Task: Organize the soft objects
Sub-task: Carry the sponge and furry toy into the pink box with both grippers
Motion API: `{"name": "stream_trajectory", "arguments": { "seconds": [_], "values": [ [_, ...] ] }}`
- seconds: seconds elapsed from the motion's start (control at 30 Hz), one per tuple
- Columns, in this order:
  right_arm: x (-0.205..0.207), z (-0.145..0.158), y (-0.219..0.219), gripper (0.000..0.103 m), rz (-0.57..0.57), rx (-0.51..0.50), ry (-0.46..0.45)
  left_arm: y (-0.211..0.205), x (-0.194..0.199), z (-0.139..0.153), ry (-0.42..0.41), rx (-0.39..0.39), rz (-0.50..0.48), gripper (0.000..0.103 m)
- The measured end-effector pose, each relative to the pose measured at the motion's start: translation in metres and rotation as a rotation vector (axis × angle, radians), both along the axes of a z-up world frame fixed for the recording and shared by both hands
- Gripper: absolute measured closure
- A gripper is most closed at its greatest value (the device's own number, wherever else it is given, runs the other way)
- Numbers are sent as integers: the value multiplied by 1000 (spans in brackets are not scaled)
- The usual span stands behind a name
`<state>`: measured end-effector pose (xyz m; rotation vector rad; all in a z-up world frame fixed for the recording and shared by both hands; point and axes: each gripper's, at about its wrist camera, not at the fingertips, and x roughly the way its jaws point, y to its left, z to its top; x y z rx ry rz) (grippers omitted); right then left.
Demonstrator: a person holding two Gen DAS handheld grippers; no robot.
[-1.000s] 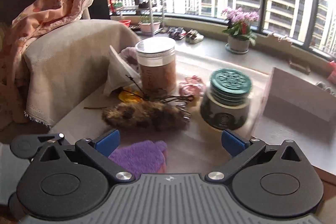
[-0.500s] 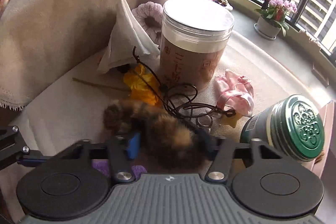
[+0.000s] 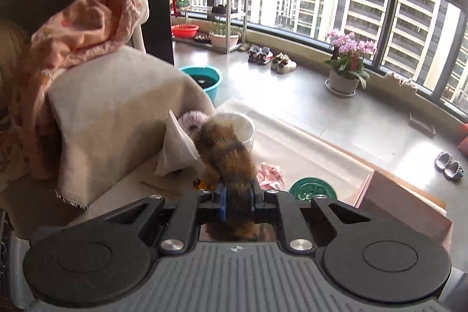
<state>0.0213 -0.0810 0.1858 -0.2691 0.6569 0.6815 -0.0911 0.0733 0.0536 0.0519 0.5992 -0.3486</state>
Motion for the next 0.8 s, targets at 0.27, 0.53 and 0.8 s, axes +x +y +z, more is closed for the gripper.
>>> {"name": "stream_trajectory", "arguments": {
  "seconds": [0.27,0.53,0.8],
  "values": [
    [-52,75,-72,90,-91,86,-166,-37,-18,30,-48,60,-115,31],
    [-90,105,-154,90,-255,96,-239,-84,-31,54,-57,88,-271,31],
    [-81,142,-201,90,-433,130,-276,-112,5,99,-90,36,-236,31]
  ]
}}
